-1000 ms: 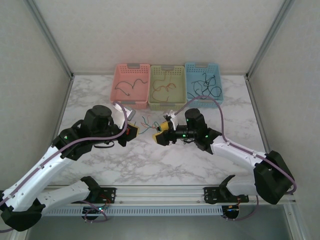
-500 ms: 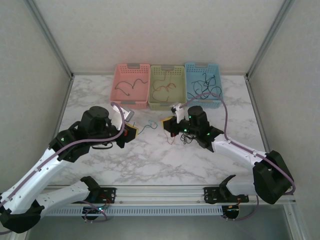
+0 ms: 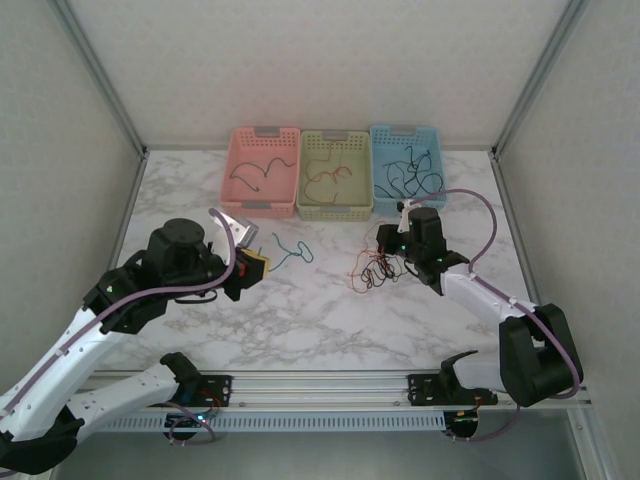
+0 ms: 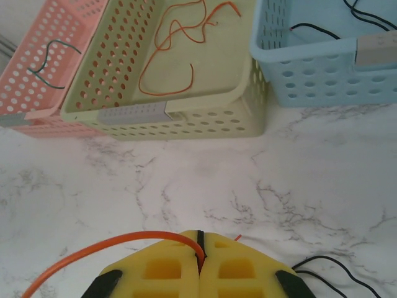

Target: Untangle the cables

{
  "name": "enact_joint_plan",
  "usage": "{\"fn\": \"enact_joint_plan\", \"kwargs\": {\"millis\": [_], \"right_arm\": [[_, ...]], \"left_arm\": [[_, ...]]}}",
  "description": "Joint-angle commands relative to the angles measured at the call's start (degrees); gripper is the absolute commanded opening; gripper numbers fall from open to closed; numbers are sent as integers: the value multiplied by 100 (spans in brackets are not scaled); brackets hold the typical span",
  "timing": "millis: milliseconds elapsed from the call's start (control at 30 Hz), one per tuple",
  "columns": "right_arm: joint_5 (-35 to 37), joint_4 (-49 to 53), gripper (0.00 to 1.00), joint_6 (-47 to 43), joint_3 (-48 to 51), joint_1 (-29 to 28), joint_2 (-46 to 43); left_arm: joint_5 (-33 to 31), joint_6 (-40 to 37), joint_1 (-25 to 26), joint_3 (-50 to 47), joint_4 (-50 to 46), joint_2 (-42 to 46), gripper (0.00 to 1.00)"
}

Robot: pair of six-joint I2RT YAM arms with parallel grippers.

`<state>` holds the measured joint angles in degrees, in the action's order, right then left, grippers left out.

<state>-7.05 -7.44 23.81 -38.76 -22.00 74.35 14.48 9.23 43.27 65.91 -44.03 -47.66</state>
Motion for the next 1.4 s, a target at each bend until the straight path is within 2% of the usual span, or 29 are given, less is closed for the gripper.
{"fn": "enact_joint_plan", "kwargs": {"millis": [0,133,267,400,533,800,933,1033,1100,1133,1233,1367], "right_arm": [[49,127,0,22,53,11,-181],[-20,224,0,-30,96,11,-286],[-158,372,0,-32,162,9,-439],[-456,431,0,9,275,8,-625],[-525,568,0,25,378,2,-891],[-596,1178,0,-251,431,1,-1545],[-564,1323,0,-340,474,1,-1778],[-554,1362,0,-341,484,-2,-1877],[-582,1437,0,-351,449,-1,-1909],[-595,1449,0,-349,455,11,-1938],[-587,1471,0,-327,484,9,-2043],[-612,1537,0,-294,446,2,-2133]], "left_arm": [[-606,21,-47,26,-85,43,0],[-1059,60,-55,194,-49,-238,0],[-1966,97,-235,583,0,-970,0],[-1640,432,-1241,882,582,-2003,0],[-1453,877,-1957,1439,1115,-3358,0],[-1529,914,-2429,3302,1008,-5846,0],[-1668,885,-2580,3892,819,-6570,0],[-1618,893,-2697,4165,730,-6950,18],[-1523,913,-2744,4342,627,-7136,40],[-1486,897,-2751,4445,551,-7209,47],[-1349,836,-2753,4539,424,-7187,57],[-1170,903,-2745,3998,652,-6470,58]]}}
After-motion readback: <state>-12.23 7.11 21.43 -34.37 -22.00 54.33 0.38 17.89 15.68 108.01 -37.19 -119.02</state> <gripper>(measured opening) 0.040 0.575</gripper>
